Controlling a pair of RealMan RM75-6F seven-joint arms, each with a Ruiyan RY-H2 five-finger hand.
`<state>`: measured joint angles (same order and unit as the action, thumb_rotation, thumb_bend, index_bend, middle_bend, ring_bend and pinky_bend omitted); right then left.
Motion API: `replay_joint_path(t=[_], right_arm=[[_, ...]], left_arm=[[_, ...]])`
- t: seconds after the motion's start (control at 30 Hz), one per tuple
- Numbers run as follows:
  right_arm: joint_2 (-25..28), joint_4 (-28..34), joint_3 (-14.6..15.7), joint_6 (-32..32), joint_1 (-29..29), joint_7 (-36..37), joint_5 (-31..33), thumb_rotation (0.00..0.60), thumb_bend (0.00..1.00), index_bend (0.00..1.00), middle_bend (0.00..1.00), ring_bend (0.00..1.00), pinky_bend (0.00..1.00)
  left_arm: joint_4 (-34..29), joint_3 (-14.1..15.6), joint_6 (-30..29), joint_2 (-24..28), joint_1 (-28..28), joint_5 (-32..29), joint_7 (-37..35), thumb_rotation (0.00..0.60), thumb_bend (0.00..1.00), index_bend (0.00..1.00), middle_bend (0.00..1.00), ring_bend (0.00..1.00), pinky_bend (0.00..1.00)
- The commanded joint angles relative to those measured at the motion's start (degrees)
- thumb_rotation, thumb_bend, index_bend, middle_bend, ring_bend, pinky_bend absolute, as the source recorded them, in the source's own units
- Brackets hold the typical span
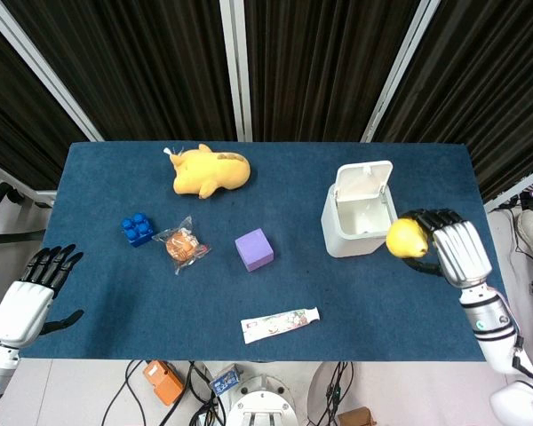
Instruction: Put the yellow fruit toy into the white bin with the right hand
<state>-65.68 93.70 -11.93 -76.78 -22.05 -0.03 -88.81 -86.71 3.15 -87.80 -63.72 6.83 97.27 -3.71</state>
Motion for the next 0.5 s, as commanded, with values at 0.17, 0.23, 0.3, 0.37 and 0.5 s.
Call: replay_joint_path(t=[0.17,0.23,0.3,0.37,0.5], right_arm=[[-0.90,2.49,-4.40,12.09,-8.43,-9.56,12.14,0.600,0.38,0.51,0.50,0.41,0.42],[-1.72,2.01,-4.07,12.97,-9.19,-10.41,12.73,0.600,0.38,0.33,0.41,0.35,0.38],[-2.13,1.65,-3.45,13.53,-9.48,-10.66,12.88,0.600,0.38,0.20,0.35,0.29,0.34],[-2.21,1.40,-3.04,13.73,-9.58,-10.62,12.87,0.600,0.38,0.07,0.27,0.22,0.28],[-1.29,1.76,-2.25,14.54,-9.51,-10.93,13.83,0.600,0.38,0.00,0.16,0.11,0.21]], left_arm=[[-0.09,-0.23,0.77,0.19,0.26,-0.75,-0.28,0.600,0.12,0.00,0.00,0.00,0.03],[-0.11,-0.29,0.83,0.31,0.28,-0.90,-0.48,0.600,0.12,0.00,0.00,0.00,0.03],[-0.08,-0.40,0.75,0.41,0.27,-1.03,-0.76,0.600,0.12,0.00,0.00,0.00,0.03],[-0.04,-0.49,0.71,0.48,0.27,-1.16,-0.99,0.600,0.12,0.00,0.00,0.00,0.03],[-0.01,-0.60,0.98,0.58,0.40,-1.39,-1.33,0.600,0.12,0.00,0.00,0.00,0.03]])
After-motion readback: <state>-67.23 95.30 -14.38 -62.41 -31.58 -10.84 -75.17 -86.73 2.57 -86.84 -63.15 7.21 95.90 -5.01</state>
